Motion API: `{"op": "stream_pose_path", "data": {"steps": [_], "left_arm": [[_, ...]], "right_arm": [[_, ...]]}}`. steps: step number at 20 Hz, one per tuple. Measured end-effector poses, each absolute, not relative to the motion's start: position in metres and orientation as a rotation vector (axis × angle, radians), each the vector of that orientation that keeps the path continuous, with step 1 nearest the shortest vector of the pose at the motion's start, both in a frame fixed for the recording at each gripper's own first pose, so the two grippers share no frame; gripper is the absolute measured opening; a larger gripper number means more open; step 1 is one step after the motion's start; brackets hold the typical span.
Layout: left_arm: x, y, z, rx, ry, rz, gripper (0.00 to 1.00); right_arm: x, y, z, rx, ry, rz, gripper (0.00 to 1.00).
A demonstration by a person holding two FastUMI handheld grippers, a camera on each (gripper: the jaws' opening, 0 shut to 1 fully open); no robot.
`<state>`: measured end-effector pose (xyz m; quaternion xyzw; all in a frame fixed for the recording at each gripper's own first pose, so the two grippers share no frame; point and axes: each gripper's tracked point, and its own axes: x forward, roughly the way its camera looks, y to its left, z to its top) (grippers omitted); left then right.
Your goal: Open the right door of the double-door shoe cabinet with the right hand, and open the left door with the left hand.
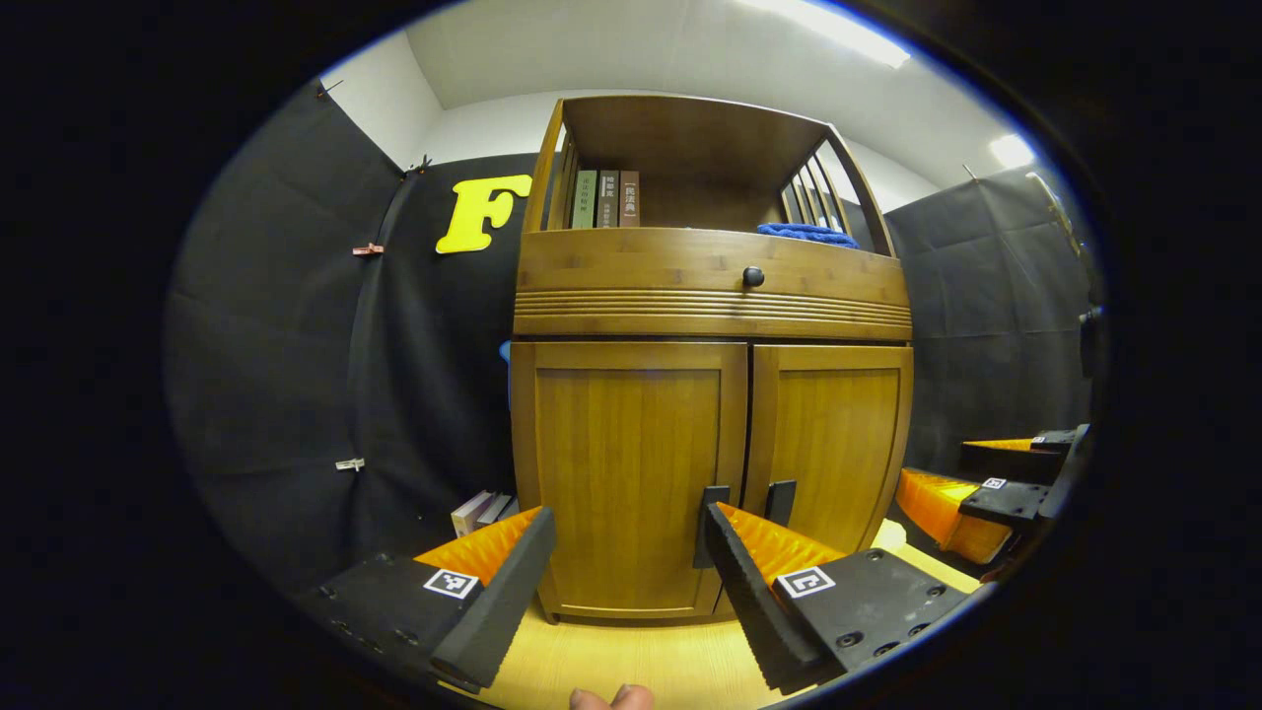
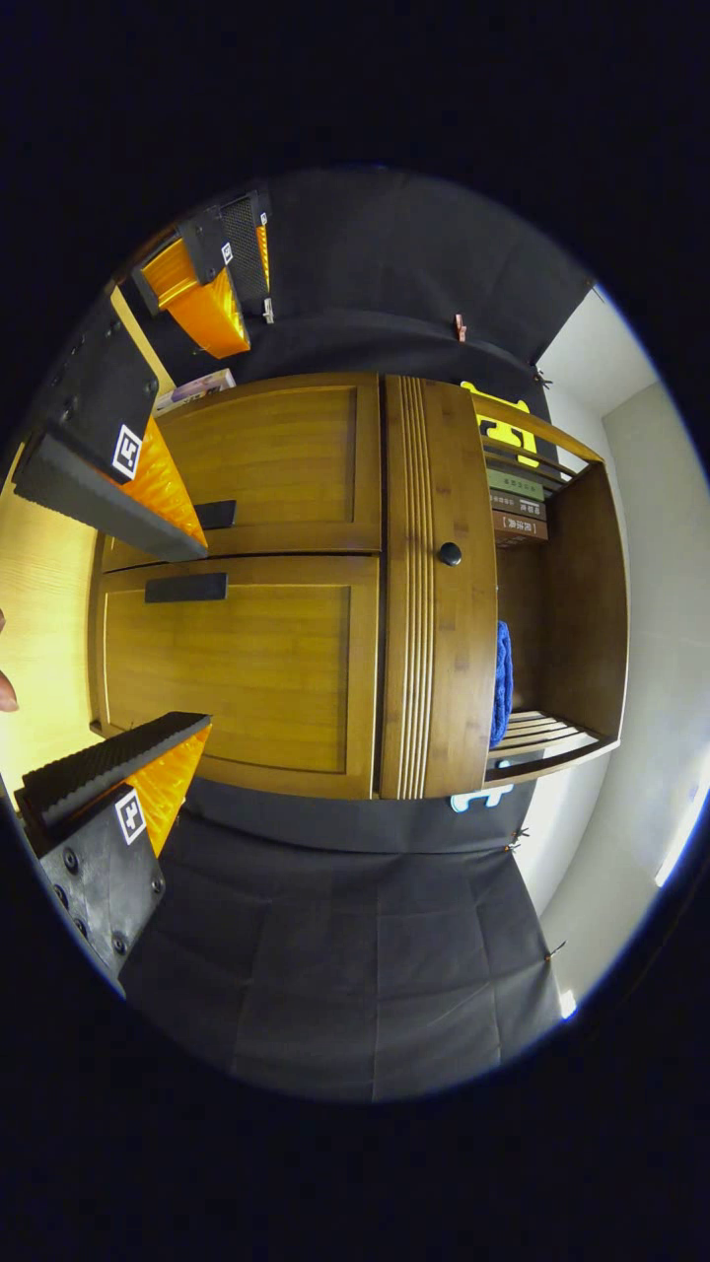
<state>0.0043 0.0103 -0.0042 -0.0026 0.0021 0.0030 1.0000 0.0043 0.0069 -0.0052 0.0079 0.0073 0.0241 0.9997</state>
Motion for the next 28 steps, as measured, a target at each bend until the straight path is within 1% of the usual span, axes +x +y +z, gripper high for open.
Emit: {"op": "stream_pose_path", "data": {"steps": [2,3,4,6,8,9,14,16,17,18,20,22,24,26,27,28], "left_arm": [[0.007,0.012,-0.007,-0.008,0.011,0.007,0.94],[0.008,0.013,-0.008,-0.008,0.014,0.008,0.94],[0.009,0.014,-0.01,-0.009,0.018,0.008,0.94],[0.011,0.016,-0.013,-0.007,0.026,0.006,0.94],[0.013,0.019,-0.016,-0.002,0.03,0.006,0.94],[0.015,0.02,-0.017,-0.001,0.032,0.004,0.94],[0.021,0.024,-0.022,0.004,0.04,0.003,0.94],[0.024,0.028,-0.023,0.006,0.041,0.007,0.94],[0.026,0.031,-0.023,0.005,0.042,0.01,0.94],[0.028,0.033,-0.025,0.003,0.045,0.011,0.94],[0.031,0.037,-0.029,-0.003,0.052,0.017,0.94],[0.033,0.039,-0.031,-0.008,0.058,0.022,0.94],[0.035,0.042,-0.035,-0.011,0.064,0.027,0.94],[0.037,0.044,-0.038,-0.016,0.071,0.031,0.94],[0.038,0.046,-0.038,-0.019,0.075,0.033,0.94],[0.038,0.047,-0.041,-0.021,0.077,0.035,0.94]], "right_arm": [[0.016,0.012,-0.009,0.023,0.027,0.062,0.98],[0.03,0.023,-0.008,0.032,0.038,0.072,0.98],[0.042,0.028,-0.01,0.042,0.05,0.075,0.99],[0.058,0.03,-0.018,0.061,0.07,0.082,0.98],[0.072,0.033,-0.033,0.069,0.1,0.089,0.96],[0.082,0.039,-0.044,0.07,0.119,0.092,0.98],[0.13,0.06,-0.077,0.06,0.175,0.099,0.98],[0.143,0.061,-0.088,0.064,0.196,0.096,0.98],[0.149,0.062,-0.093,0.065,0.205,0.094,0.96],[0.155,0.065,-0.099,0.066,0.212,0.091,0.98],[0.157,0.065,-0.106,0.054,0.213,0.086,0.96],[0.168,0.063,-0.112,0.042,0.22,0.08,0.85],[0.181,0.072,-0.118,0.043,0.225,0.09,0.67],[0.181,0.078,-0.121,0.033,0.236,0.095,0.48],[0.181,0.076,-0.124,0.022,0.235,0.08,0.35],[0.186,0.074,-0.121,0.024,0.23,0.084,0.41]]}}
